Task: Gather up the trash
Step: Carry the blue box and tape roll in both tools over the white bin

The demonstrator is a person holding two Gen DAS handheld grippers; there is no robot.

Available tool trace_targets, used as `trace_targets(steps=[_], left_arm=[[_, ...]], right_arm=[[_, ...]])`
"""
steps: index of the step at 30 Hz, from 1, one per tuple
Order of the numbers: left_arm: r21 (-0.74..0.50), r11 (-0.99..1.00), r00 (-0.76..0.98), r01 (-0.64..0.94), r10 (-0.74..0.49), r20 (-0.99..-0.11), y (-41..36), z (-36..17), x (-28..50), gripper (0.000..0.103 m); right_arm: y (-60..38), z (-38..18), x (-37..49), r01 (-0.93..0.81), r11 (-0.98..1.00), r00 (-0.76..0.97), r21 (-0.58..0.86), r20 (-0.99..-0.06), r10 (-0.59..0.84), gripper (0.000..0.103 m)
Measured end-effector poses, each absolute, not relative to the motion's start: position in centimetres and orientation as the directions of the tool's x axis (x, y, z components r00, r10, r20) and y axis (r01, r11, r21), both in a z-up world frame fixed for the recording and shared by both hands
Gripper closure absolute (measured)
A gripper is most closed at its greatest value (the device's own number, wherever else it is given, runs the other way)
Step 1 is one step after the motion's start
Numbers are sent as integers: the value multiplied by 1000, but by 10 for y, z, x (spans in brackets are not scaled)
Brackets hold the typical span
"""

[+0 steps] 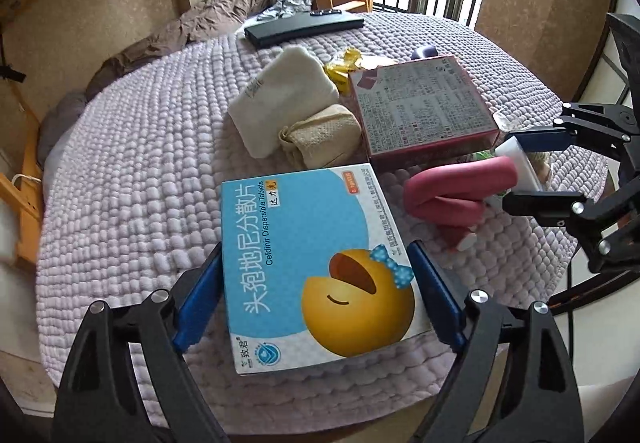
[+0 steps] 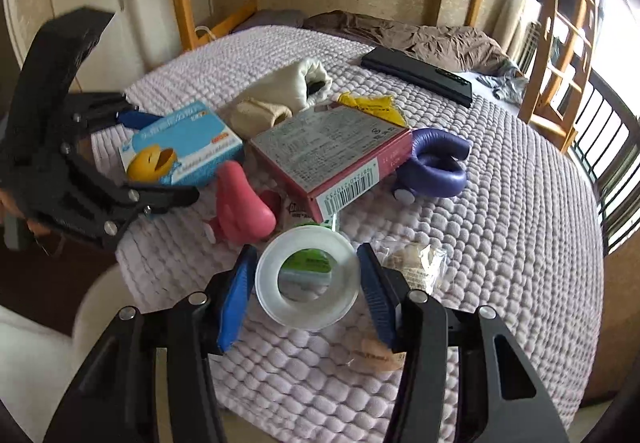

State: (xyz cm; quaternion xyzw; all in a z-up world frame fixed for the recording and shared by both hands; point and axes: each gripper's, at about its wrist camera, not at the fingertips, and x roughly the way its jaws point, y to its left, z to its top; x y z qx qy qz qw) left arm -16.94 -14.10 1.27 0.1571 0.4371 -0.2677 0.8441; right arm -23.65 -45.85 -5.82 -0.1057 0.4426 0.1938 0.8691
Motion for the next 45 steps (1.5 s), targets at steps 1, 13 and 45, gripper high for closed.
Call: trace_targets(steps=[1,13,45], left_arm=[[34,810,480,586,-313,-820,-138,15,-172,14],[-48,845,475,533,-346,-809,-115,27,-183,14],[-130,789,413,600,-445,-795,-95,50,-251,14]], right_arm=[[-459,-57,-238,-422,907,539,-5,-806,246,52],[-465,-44,-251,-310,943,560,122,-777,285,52],[-449,-34,-339,-194,950,549,246,-775,313,52]])
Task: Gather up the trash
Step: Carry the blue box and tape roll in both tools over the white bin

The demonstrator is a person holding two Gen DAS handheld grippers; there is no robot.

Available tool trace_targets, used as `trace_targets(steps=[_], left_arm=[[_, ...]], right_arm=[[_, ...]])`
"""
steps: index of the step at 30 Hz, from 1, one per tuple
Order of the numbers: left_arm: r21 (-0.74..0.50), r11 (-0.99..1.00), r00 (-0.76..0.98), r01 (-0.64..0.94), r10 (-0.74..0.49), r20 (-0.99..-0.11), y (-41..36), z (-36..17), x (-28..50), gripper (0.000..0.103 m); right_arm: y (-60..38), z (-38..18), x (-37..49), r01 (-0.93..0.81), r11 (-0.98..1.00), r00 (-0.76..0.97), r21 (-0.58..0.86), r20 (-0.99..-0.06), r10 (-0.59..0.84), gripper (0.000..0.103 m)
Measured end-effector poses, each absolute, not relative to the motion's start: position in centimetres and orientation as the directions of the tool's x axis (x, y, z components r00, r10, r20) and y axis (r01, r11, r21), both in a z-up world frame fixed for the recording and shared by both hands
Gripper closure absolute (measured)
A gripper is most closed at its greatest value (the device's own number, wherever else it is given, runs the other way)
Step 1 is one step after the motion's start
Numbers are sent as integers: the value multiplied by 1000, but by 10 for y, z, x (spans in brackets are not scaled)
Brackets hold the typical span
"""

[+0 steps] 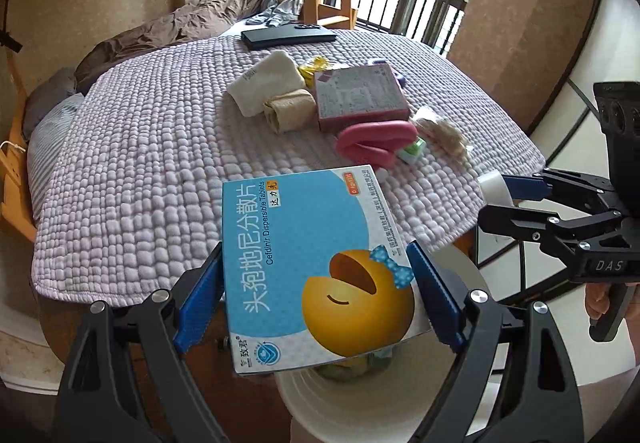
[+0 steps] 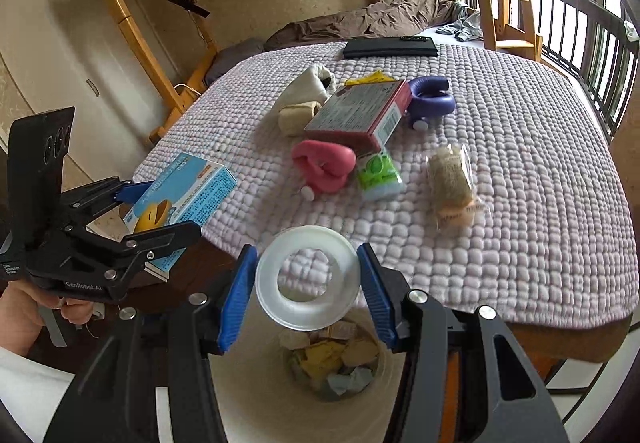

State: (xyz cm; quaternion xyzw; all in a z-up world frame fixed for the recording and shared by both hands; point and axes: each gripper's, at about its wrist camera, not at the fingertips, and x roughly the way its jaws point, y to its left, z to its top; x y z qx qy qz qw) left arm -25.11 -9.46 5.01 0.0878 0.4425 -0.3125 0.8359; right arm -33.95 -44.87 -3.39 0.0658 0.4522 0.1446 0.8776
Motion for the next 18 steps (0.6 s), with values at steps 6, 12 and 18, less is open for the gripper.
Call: trace_targets(steps=[6,12,18], left_arm=[[-139,769,385,625,-458,-801,-95,48,-265,14],[-148,747,355,648,-469,-809,-96,44,-275,14],[-153,719,321,678,-477,-818,-97,40,-285,14]], right_arm=[[-445,-33,-352,-183,951,542,249,-782,309,52],[-443,-34,-361,-171,953,530,252,-792,304,52],[-443,-36,-370,-161,954,519,254,-800,301,52]])
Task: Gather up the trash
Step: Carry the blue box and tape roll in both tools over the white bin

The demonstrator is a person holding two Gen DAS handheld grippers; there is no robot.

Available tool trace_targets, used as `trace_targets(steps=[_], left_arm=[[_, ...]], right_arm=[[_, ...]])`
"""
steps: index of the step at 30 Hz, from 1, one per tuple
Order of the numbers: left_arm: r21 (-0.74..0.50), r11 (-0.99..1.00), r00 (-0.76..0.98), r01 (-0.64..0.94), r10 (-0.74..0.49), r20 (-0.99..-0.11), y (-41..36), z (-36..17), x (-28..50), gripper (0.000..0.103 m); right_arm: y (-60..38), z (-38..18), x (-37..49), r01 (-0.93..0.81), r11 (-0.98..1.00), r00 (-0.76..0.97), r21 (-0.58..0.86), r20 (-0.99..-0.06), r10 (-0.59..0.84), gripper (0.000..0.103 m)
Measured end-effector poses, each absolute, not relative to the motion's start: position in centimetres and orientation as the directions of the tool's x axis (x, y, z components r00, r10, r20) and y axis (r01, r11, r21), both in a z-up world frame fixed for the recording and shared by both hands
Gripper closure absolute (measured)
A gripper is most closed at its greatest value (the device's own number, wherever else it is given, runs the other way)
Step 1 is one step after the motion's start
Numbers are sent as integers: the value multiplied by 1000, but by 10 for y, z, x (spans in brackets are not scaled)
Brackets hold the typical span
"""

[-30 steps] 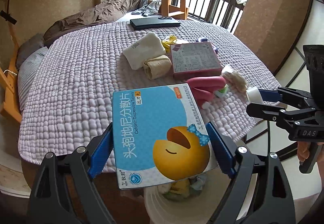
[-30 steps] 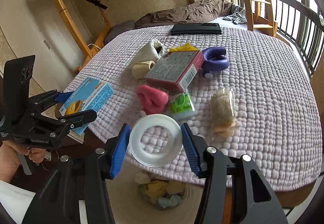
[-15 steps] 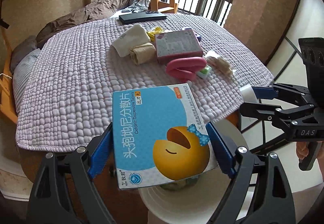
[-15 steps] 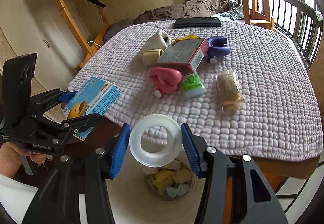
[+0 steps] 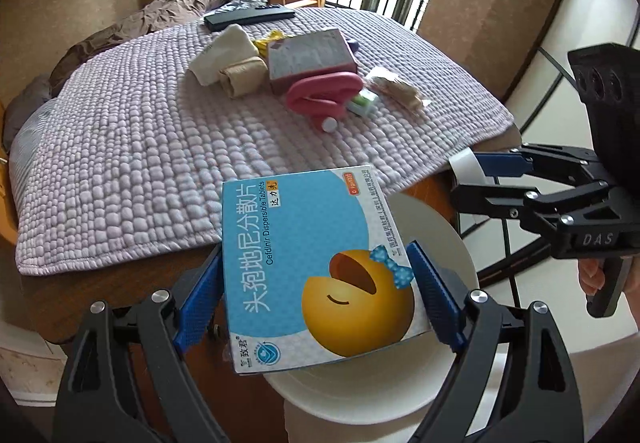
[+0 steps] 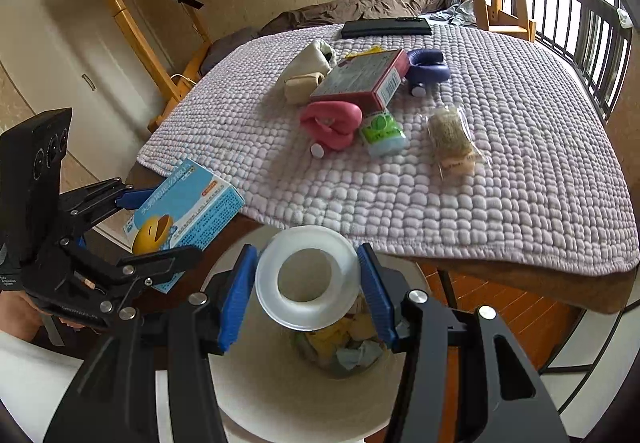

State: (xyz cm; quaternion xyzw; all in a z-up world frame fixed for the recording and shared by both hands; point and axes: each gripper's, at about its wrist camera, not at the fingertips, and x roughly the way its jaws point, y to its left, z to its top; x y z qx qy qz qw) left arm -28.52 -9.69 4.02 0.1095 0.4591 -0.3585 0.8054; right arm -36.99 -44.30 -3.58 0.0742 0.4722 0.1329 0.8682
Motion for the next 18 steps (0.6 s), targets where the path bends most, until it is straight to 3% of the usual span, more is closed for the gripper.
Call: trace_targets(steps=[18], left_arm=[[-190,657,207,729,-477,-854,-103,15,-311,14]], right_arm=[[-434,-57,-394,-129,955,460,265,-837,295,52]])
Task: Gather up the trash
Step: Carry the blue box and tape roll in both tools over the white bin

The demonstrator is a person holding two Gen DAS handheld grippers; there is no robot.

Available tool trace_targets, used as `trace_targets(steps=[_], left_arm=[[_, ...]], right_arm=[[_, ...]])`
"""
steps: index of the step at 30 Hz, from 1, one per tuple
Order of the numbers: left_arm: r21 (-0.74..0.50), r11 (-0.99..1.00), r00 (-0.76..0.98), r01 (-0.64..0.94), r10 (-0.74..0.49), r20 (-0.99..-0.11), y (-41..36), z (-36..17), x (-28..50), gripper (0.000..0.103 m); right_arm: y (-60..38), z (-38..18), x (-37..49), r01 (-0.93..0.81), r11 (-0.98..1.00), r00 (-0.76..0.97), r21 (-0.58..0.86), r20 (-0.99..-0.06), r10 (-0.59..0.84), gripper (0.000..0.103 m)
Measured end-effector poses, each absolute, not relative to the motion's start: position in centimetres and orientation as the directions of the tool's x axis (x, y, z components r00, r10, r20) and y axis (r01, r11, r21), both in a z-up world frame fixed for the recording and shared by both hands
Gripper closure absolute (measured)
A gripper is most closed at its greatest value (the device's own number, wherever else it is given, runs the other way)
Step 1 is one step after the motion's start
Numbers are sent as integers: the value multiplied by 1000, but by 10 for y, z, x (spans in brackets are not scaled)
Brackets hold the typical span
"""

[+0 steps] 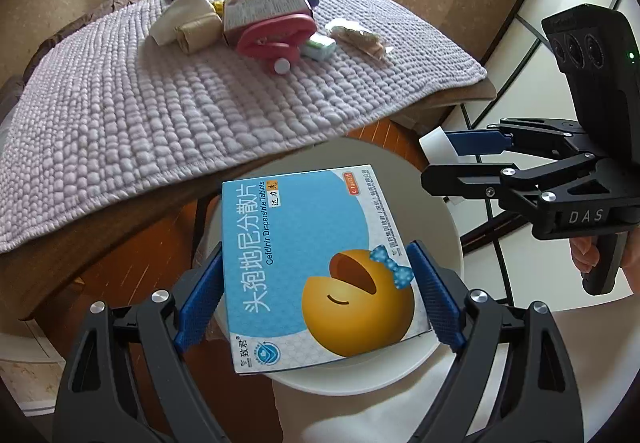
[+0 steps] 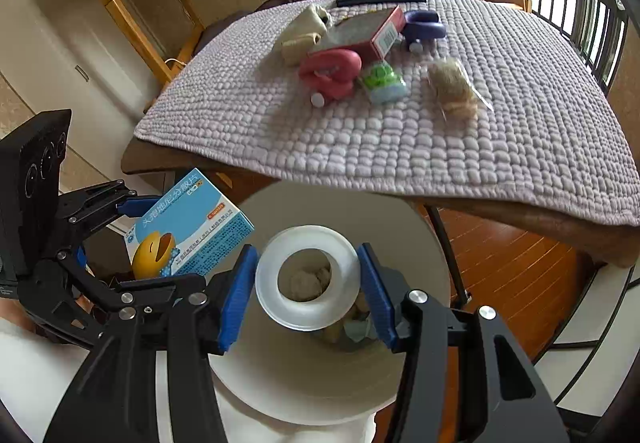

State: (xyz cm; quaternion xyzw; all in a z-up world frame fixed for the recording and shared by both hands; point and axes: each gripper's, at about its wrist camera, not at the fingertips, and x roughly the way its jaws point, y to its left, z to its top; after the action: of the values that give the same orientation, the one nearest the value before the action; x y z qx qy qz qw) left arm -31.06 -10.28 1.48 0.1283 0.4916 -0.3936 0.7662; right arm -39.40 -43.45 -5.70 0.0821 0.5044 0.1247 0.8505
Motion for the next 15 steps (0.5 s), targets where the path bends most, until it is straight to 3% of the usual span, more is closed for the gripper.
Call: trace_targets(steps=[15], left_arm=[[-180,683,192,708,-431,-882,-114,-16,-309,14]], right_arm=[[-430,-75,-394,-100,965,443,243,-857,262,52]])
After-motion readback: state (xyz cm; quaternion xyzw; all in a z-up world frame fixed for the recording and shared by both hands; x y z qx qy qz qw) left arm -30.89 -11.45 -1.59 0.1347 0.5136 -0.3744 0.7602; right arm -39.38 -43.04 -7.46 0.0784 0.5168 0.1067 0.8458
